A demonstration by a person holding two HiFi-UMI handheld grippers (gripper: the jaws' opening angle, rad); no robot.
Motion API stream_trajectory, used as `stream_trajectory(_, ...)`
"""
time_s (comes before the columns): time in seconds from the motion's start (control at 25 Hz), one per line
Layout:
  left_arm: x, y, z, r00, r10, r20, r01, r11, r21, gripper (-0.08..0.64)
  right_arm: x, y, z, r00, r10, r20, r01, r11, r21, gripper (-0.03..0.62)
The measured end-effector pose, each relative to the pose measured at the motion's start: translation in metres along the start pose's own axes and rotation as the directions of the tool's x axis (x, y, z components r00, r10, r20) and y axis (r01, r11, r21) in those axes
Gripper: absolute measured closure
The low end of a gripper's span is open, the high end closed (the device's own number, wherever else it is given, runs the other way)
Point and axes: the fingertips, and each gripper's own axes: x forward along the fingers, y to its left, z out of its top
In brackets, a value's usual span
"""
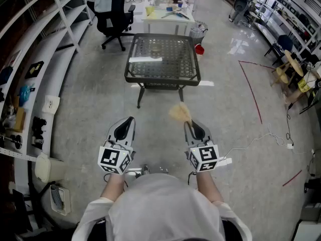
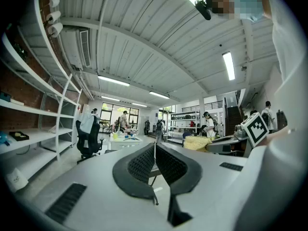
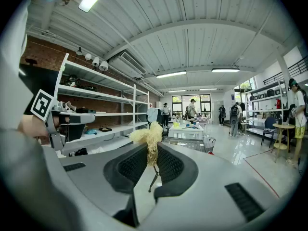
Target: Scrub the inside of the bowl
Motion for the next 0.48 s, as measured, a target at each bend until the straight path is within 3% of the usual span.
stream_trajectory(0.48, 0.001, 0.037, -0.008, 1.000, -0.012, 0.000, 0.012, 1.000, -0.023, 0.523, 0.026, 0.021, 0.009, 1.000, 0.006, 0.024, -0.007, 1.000, 0.019, 0.523)
